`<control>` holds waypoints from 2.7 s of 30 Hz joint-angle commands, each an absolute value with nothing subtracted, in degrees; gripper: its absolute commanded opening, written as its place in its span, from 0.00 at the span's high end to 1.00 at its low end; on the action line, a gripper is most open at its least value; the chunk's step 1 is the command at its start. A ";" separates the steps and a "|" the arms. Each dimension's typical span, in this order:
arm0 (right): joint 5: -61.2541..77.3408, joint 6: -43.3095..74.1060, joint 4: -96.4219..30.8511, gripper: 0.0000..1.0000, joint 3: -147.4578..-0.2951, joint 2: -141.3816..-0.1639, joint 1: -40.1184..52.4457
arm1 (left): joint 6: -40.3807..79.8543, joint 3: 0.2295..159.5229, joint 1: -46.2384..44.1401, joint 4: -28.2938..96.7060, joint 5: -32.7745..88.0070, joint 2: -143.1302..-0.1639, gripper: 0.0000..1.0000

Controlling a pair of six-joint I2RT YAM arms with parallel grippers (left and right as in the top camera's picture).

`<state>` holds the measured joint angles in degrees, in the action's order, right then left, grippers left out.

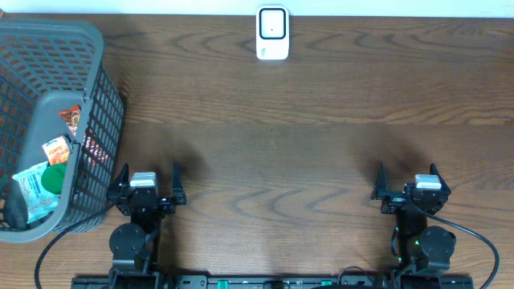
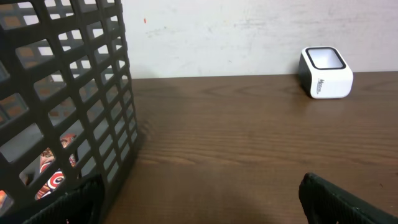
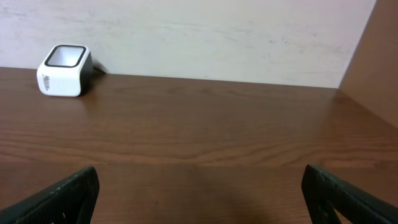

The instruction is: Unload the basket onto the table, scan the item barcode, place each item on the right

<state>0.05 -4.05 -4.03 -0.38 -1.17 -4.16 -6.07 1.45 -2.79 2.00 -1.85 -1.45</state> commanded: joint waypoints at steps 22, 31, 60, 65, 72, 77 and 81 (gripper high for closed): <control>0.32 -4.78 -4.27 0.01 -0.32 -1.41 -3.66 | -6.63 0.25 -2.96 3.86 -3.62 -1.37 0.00; 0.32 -4.78 -4.27 0.01 -0.32 -1.41 -3.66 | -7.88 2.28 -2.96 4.43 7.64 -1.80 0.00; 0.32 -4.80 -4.27 0.01 -0.32 -1.41 -3.66 | 0.16 108.88 8.75 74.83 6.35 -71.00 0.01; 0.32 -4.78 -4.27 0.01 -0.32 -1.41 -3.66 | 2.81 119.70 24.69 83.15 6.35 -78.61 0.01; 0.32 -4.78 -4.27 0.01 -0.32 -1.41 -3.66 | 5.08 118.50 40.97 84.84 6.85 -88.92 0.01; 0.32 -4.78 -4.27 0.01 -0.32 -1.41 -3.66 | 4.29 115.00 42.52 82.67 6.96 -96.95 0.00; 0.32 -4.78 -4.27 0.01 -0.32 -1.41 -3.66 | 3.31 110.08 42.52 79.68 6.92 -99.90 0.00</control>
<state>0.25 -4.05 -4.03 -0.38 -1.50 -4.14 4.38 112.73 42.39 80.29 7.14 -98.72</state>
